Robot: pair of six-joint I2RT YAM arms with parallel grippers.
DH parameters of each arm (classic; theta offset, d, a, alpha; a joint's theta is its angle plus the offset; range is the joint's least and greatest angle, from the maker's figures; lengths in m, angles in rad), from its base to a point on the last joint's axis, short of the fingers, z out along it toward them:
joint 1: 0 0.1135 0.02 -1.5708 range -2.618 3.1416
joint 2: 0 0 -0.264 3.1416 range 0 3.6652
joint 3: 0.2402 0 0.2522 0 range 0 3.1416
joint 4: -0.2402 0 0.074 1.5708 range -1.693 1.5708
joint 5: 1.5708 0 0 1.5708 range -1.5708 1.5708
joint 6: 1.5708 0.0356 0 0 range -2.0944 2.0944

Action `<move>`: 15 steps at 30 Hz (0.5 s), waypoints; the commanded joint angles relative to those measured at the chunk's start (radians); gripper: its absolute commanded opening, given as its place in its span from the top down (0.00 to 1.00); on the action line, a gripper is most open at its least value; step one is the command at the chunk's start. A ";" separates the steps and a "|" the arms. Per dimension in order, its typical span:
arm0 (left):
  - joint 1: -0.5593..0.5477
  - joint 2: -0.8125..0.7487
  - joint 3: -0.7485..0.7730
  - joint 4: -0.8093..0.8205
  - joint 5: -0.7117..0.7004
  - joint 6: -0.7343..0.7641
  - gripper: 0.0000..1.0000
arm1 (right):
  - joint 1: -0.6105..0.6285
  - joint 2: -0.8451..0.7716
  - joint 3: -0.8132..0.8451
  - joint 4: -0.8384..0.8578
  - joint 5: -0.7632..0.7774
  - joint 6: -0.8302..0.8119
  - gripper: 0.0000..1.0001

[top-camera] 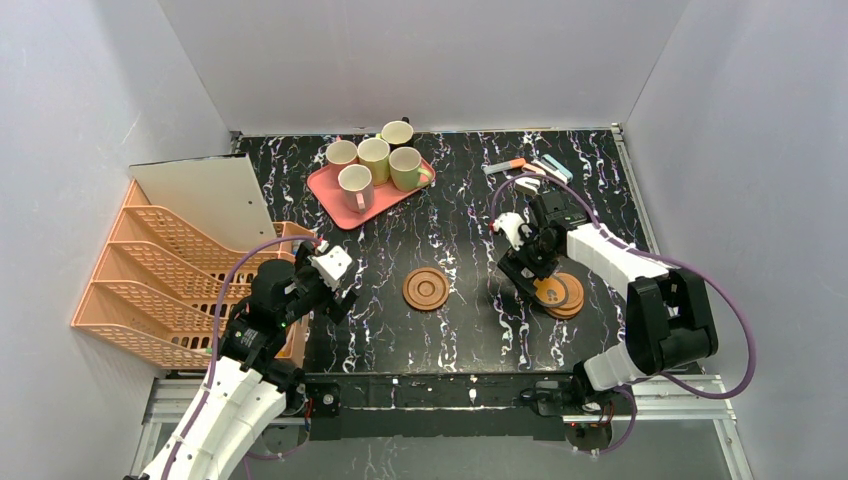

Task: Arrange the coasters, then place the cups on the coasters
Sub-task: Move the coaster to the center of the board.

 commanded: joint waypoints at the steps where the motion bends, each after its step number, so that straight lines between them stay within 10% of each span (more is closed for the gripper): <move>1: 0.005 0.003 -0.003 -0.011 0.015 0.005 0.02 | 0.002 -0.002 0.003 -0.010 0.013 -0.027 0.01; 15: 0.005 0.003 -0.003 -0.013 0.016 0.005 0.02 | 0.031 0.029 -0.031 0.058 0.237 0.004 0.01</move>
